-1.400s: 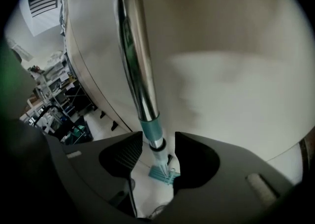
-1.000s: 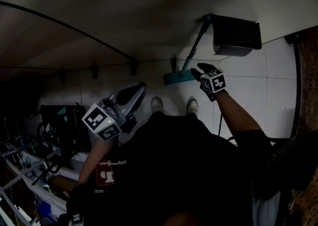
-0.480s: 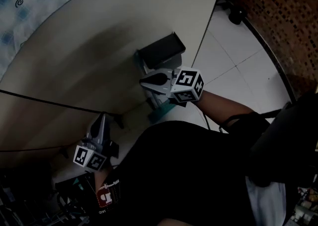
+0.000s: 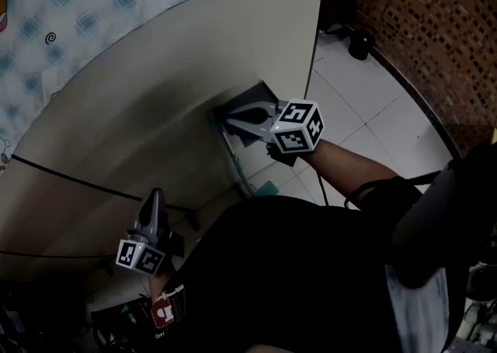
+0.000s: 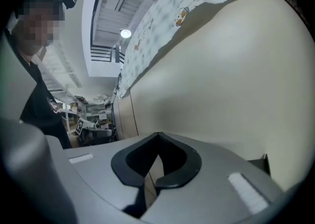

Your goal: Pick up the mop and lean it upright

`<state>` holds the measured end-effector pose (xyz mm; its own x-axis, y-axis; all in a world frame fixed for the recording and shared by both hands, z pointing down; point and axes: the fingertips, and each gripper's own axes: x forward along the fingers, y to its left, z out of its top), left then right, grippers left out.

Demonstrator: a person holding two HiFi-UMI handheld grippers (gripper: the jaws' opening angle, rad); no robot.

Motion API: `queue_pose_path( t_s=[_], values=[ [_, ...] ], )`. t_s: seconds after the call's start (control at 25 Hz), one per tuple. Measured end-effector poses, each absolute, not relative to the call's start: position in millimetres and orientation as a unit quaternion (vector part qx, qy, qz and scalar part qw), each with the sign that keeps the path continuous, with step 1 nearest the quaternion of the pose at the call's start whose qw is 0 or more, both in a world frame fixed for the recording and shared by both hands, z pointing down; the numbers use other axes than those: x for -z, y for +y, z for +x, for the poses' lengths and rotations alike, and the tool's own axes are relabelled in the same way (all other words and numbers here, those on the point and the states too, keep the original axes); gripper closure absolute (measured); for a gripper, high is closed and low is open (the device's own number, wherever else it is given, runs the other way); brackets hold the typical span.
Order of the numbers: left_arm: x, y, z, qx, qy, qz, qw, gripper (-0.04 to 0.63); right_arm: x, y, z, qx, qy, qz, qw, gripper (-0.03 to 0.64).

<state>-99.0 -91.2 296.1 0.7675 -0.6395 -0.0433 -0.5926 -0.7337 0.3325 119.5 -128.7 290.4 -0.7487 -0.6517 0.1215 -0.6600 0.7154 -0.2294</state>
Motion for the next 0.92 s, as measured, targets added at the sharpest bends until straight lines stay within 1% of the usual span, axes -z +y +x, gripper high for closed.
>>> queue_pose_path(
  t_s=[0.28, 0.92],
  values=[
    [-284, -87, -64, 0.076, -0.328, 0.931, 0.138, 0.6, -283, -117, 154, -0.117, -0.928, 0.354, 0.018, 0.604],
    [-275, -99, -82, 0.081, -0.325, 0.933, 0.131, 0.6, -278, -125, 141, -0.102, -0.929, 0.354, 0.021, 0.604]
  ],
)
